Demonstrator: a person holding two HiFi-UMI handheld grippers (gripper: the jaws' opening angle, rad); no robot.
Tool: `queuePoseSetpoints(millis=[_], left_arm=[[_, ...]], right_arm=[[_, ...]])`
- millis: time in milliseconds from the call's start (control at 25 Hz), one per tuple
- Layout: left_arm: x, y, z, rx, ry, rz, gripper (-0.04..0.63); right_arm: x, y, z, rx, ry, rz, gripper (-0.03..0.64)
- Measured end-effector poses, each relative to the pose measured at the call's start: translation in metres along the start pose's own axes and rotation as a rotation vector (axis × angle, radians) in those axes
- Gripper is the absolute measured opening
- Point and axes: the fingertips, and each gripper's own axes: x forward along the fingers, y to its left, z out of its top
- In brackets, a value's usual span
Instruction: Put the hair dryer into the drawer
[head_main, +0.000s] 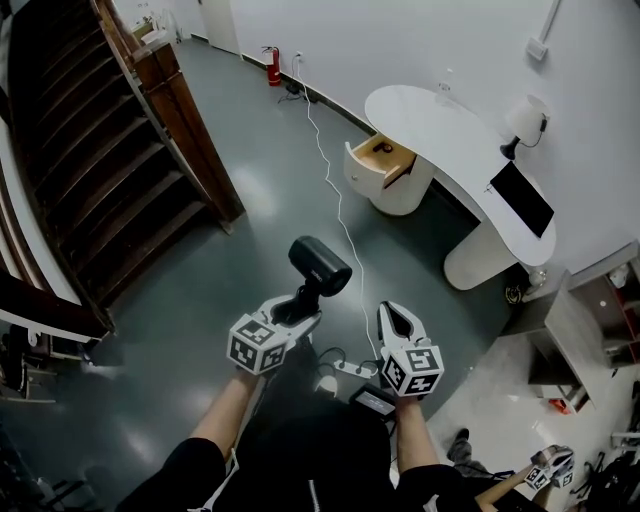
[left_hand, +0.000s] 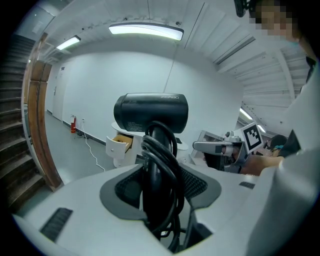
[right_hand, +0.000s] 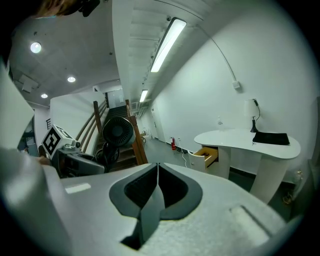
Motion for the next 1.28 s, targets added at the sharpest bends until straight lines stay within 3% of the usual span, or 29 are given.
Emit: queuePoseSetpoints(millis=[320, 1000, 1280], left_arm=[[0.038, 0.042, 0.024, 0.018, 0.016, -0.009, 0.21], [0.124, 0.213, 0.125, 0.059, 0.066, -0.056, 0.21], [0.145, 0.261, 0.152, 0.072, 0.075, -0.079, 0.21]], right_arm=[[0.053, -0.023, 0.02, -0.004, 0.011, -0.007, 0.005], [0.243, -0.07, 0.095, 0.012, 0.039, -0.078, 0.005], [0.29, -0.087, 0.123, 0.012, 0.02, -0.12, 0.005]])
